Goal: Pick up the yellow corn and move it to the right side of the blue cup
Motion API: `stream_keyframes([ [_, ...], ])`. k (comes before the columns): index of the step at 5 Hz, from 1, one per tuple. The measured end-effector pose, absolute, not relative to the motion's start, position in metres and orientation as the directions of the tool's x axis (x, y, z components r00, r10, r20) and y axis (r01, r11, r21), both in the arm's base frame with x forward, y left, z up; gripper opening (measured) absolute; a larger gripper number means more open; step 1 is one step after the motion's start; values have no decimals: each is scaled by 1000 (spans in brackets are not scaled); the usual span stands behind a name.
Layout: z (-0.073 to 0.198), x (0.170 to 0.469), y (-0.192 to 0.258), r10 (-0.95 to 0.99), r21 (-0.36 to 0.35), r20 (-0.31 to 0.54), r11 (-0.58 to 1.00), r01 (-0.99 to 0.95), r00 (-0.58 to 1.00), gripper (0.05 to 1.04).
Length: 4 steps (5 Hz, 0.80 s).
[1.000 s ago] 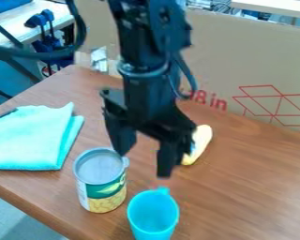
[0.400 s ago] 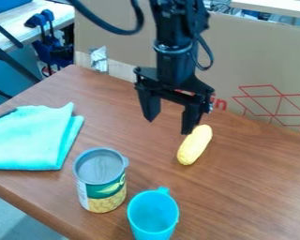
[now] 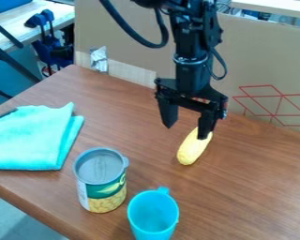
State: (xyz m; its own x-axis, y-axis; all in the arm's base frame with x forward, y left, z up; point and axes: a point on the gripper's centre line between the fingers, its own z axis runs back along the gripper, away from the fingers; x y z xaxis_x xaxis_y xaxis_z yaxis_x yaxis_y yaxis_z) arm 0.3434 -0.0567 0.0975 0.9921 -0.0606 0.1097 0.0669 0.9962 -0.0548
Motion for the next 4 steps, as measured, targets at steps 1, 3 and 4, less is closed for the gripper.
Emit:
stream_keyframes([
  [1,85,349,-56,-49,-101,108,993,60,993,1010],
  [3,56,365,-61,-49,-110,65,992,56,997,1010],
  [4,48,372,-61,-69,-108,58,991,75,996,1010],
])
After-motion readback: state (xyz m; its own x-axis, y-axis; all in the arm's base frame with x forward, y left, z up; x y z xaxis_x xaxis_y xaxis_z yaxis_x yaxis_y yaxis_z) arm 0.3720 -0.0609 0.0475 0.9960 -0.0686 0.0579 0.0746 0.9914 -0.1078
